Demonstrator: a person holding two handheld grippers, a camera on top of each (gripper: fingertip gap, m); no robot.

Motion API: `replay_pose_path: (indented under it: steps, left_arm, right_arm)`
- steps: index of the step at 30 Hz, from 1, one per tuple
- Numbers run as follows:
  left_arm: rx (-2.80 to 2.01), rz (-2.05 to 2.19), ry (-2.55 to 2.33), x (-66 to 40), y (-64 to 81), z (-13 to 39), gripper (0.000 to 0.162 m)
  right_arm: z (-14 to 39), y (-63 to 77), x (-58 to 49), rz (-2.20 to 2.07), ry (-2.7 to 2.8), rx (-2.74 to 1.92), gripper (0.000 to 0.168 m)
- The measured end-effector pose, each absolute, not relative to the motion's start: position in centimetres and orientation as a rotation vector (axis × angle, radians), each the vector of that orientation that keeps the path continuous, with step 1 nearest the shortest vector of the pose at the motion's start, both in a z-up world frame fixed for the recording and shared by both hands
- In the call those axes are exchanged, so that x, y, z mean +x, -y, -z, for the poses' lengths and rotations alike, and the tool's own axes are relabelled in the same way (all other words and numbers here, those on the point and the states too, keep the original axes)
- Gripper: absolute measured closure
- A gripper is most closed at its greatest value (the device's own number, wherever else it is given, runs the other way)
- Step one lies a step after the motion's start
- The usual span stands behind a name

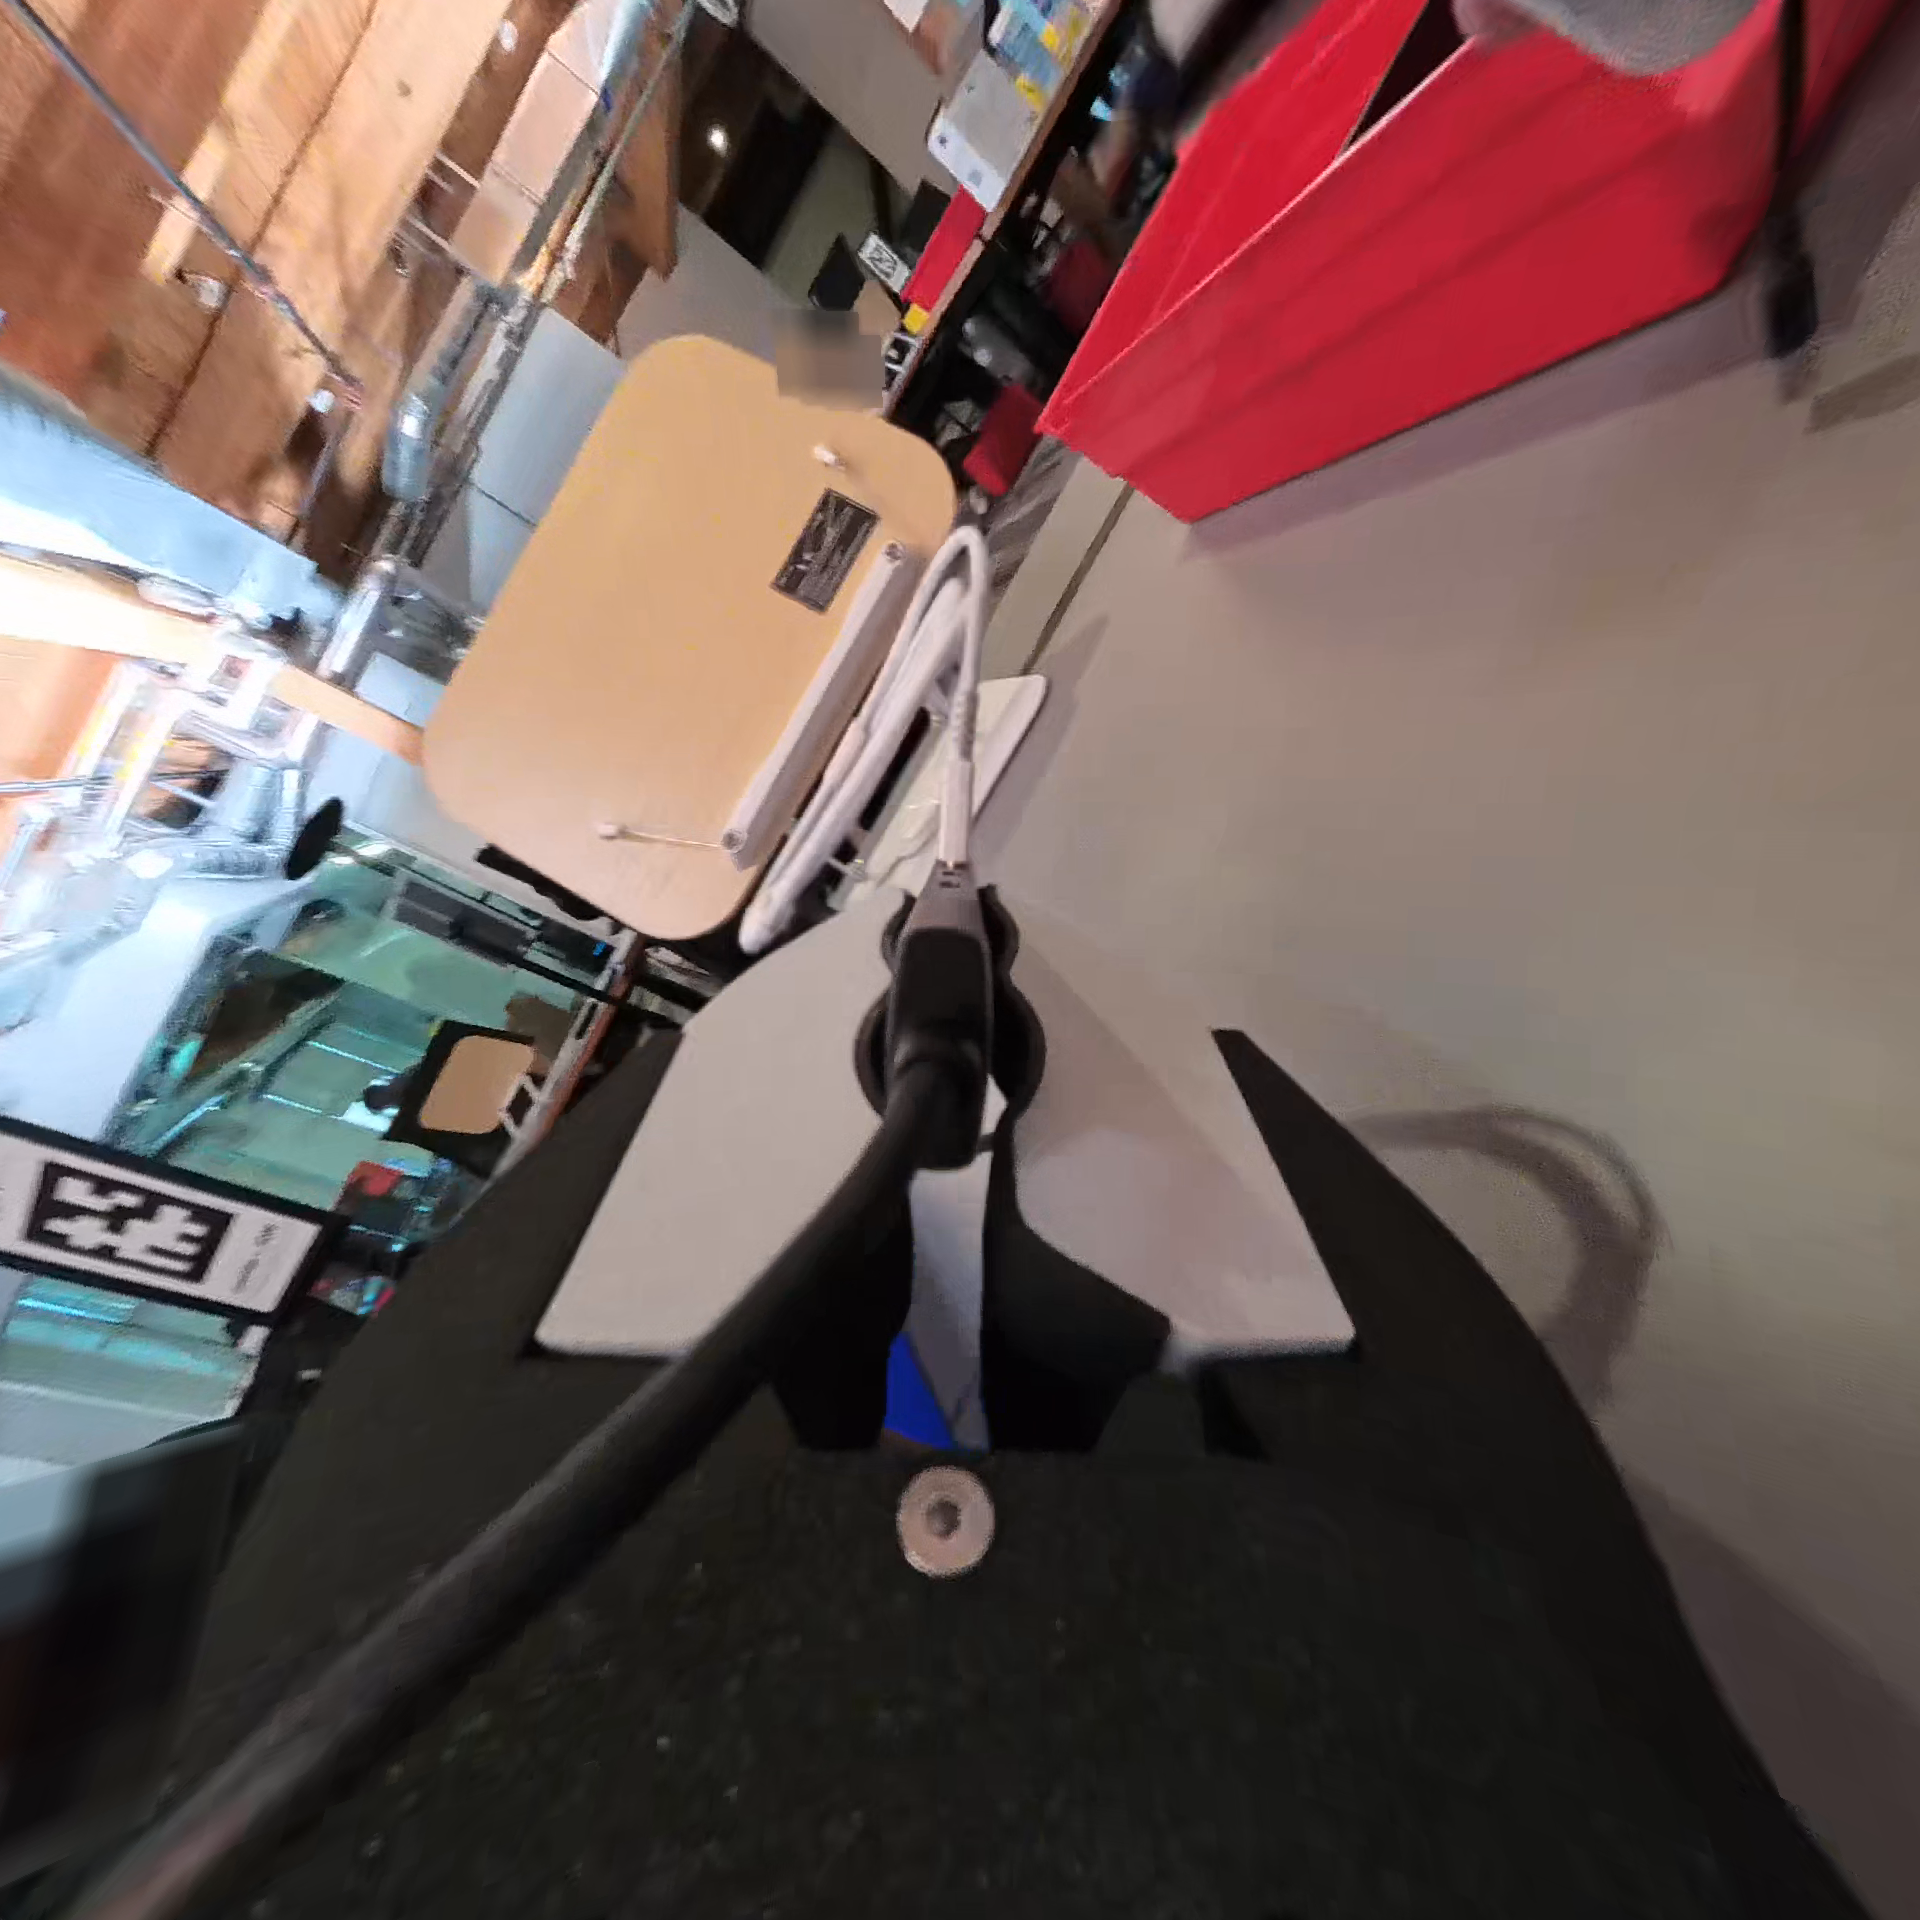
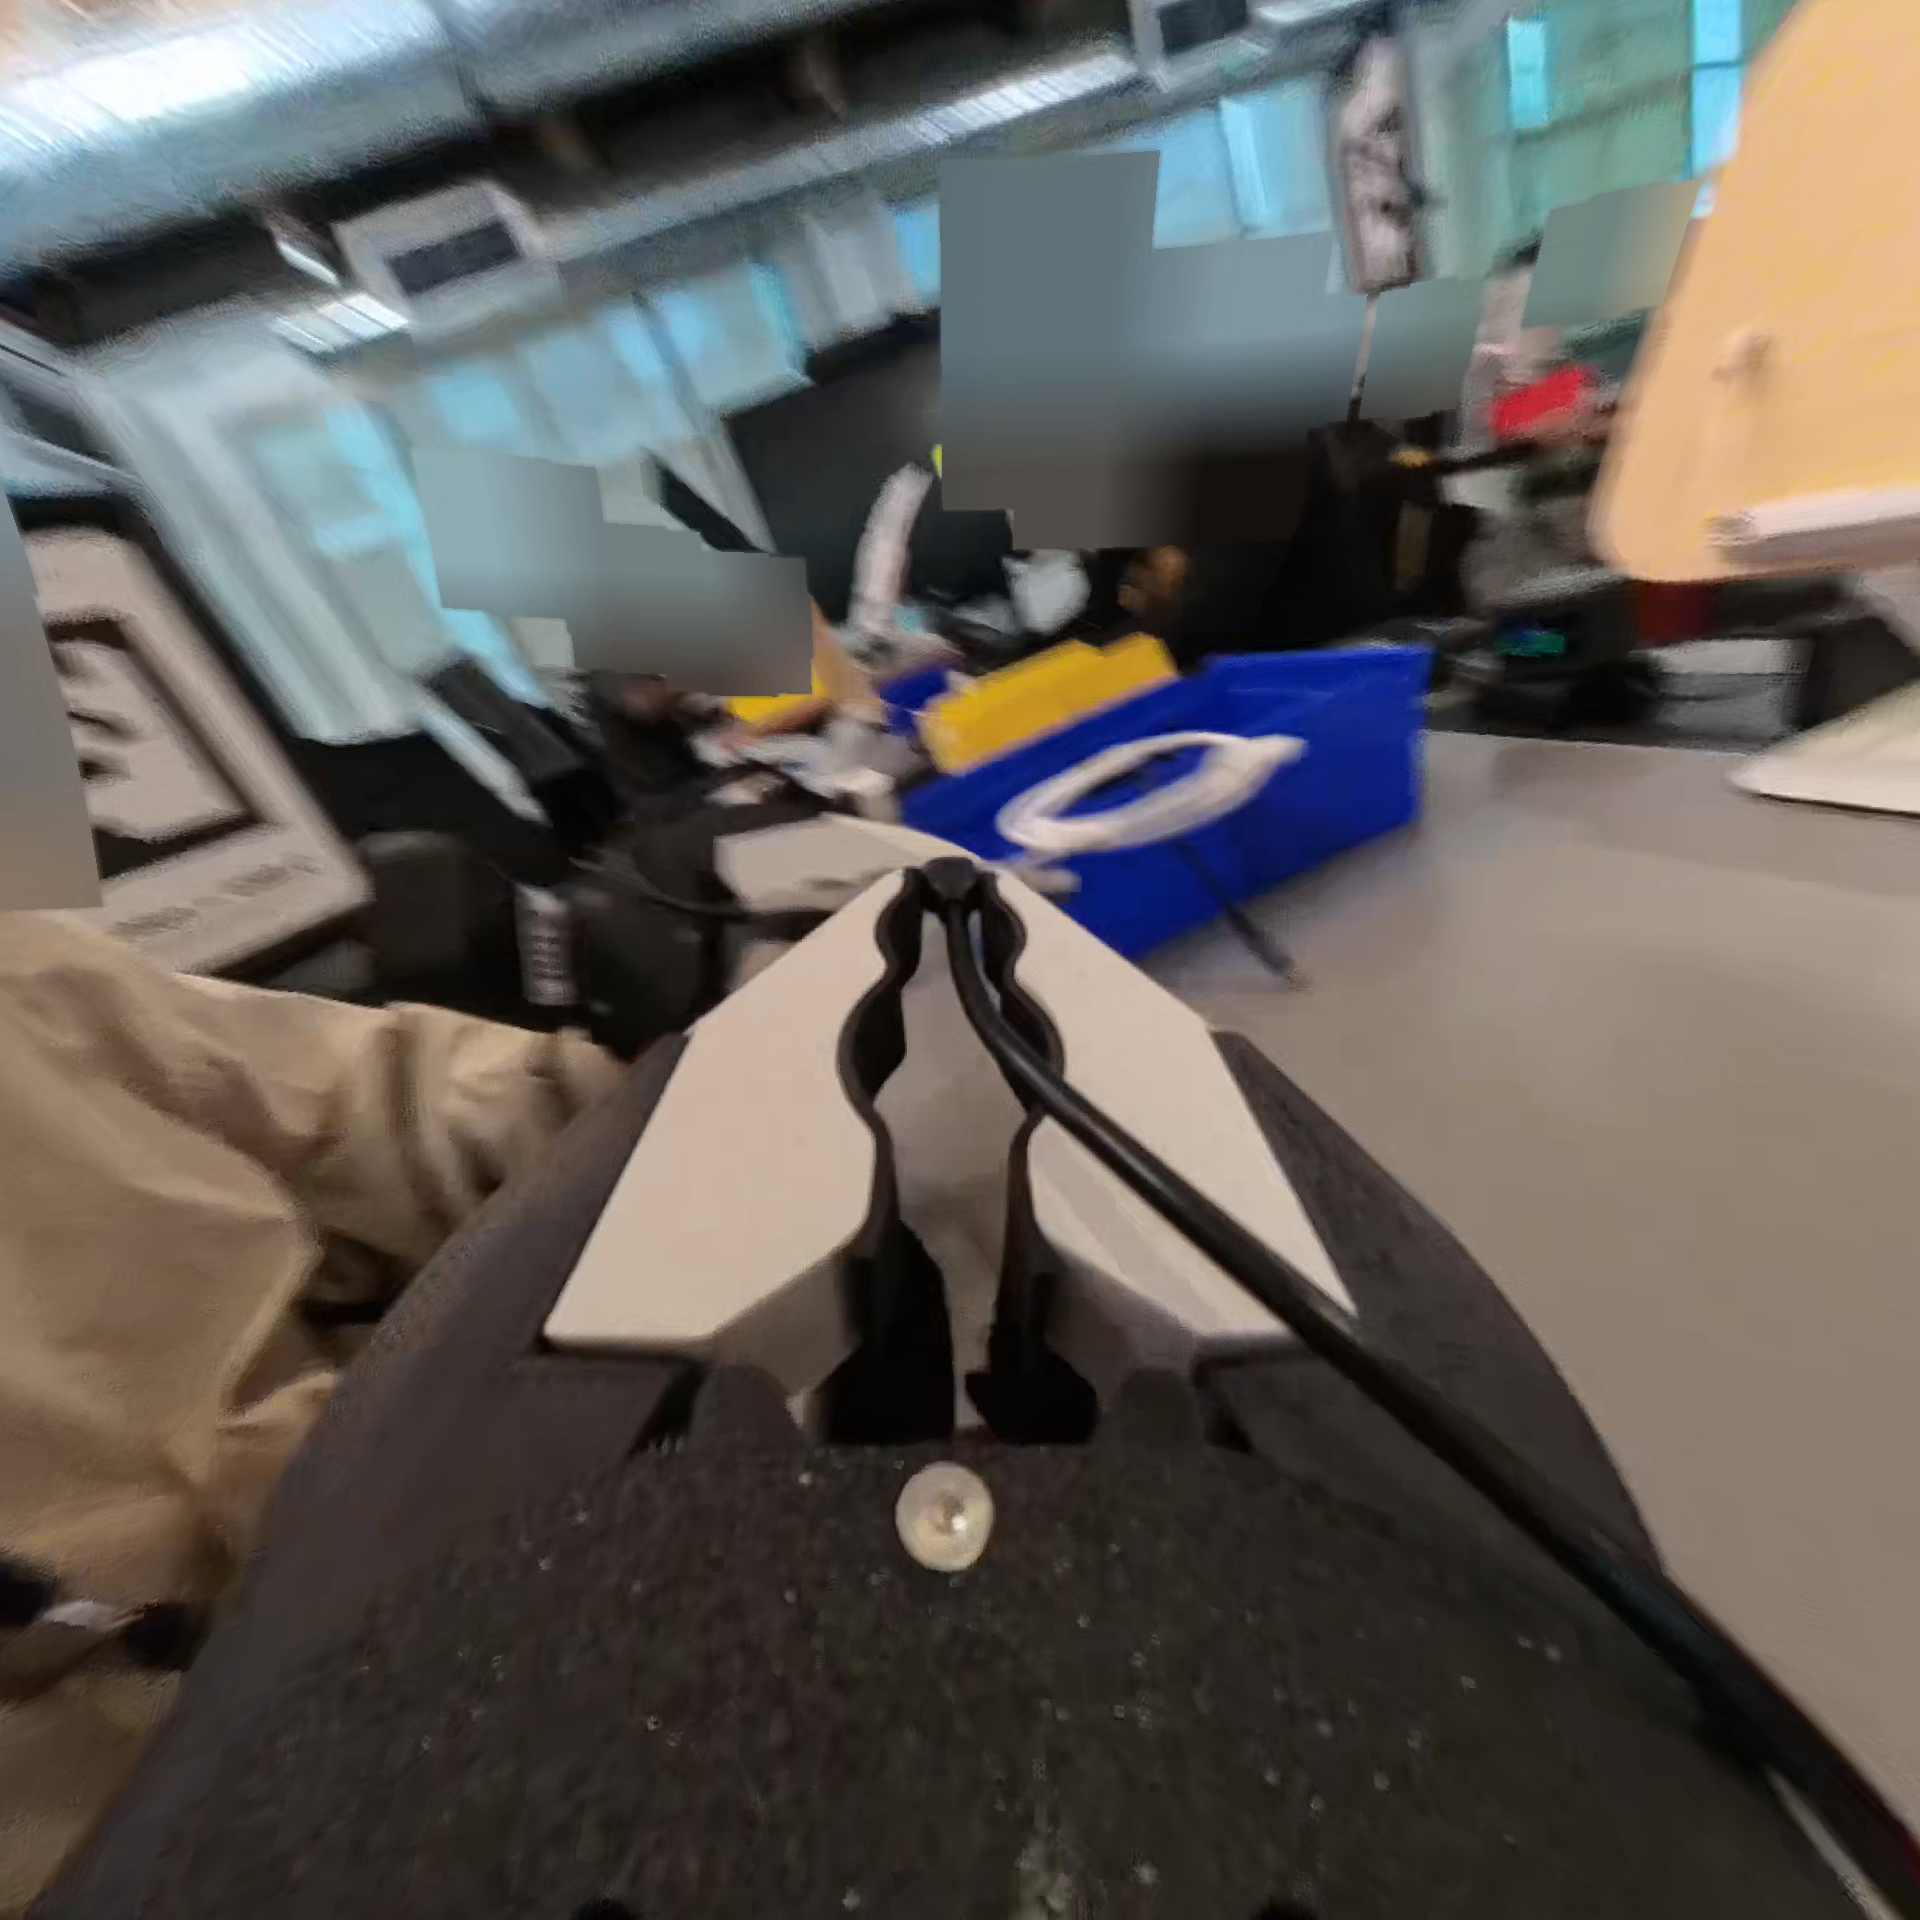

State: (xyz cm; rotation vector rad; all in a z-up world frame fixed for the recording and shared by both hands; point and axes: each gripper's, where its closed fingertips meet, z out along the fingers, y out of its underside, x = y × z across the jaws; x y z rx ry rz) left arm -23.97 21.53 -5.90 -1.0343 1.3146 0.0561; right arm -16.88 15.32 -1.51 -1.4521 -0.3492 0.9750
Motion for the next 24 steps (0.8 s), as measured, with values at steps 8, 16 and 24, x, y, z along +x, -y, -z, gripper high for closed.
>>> replay_pose_path:
  steps: [8, 16, 24]
  left_arm:
    - [-1.098, -0.019, -1.362, -24.2, -22.6, 8.3, 0.152]
    - [-1.097, -0.037, -1.409, -24.0, -22.4, 9.4, 0.152]
    - [-1.094, 0.016, -1.441, -23.2, -21.5, 9.7, 0.152]
  right_arm:
    - [6.1, -10.3, -19.6, -1.319, 0.789, -1.898, 0.159]
    - [6.6, -7.8, -7.1, -0.624, 0.986, -2.34, 0.159]
    - [8.1, -13.7, 5.1, -0.144, 0.917, -2.683, 0.159]
